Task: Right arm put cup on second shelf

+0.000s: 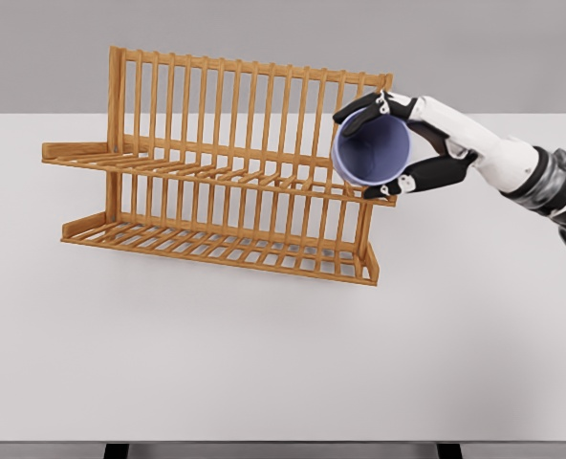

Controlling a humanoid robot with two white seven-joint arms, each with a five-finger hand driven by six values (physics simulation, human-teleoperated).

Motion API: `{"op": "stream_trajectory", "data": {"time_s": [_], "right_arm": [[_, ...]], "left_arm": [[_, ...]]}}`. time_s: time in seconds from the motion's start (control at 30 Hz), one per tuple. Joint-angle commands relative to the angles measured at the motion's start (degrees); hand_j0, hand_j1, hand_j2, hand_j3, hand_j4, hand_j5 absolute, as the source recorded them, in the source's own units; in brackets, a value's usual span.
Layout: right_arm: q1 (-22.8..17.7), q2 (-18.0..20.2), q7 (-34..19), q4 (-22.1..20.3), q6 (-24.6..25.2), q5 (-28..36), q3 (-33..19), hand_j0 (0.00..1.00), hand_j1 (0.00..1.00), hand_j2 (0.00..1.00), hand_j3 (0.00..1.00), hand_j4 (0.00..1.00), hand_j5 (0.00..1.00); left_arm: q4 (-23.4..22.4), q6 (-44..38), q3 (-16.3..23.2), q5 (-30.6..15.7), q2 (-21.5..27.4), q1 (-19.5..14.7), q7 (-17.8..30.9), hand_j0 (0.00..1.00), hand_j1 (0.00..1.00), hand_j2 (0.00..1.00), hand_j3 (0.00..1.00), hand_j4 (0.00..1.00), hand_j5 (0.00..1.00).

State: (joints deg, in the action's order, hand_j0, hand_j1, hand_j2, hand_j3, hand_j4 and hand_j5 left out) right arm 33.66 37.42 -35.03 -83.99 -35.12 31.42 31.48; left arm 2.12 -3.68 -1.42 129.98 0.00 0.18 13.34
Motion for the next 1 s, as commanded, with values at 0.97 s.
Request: {"op": "stream_trajectory", "data": {"time_s": [0.97], "right_arm": [[0.0,-0.7,0.0,-1.1,0.1,-1.2,0.3,1.0,1.0,1.0,1.0,1.0,1.0]], "left_arm": [[0.0,0.0,0.0,0.0,0.0,0.0,0.0,1.0,1.0,1.0,1.0,1.0,1.0]]}}
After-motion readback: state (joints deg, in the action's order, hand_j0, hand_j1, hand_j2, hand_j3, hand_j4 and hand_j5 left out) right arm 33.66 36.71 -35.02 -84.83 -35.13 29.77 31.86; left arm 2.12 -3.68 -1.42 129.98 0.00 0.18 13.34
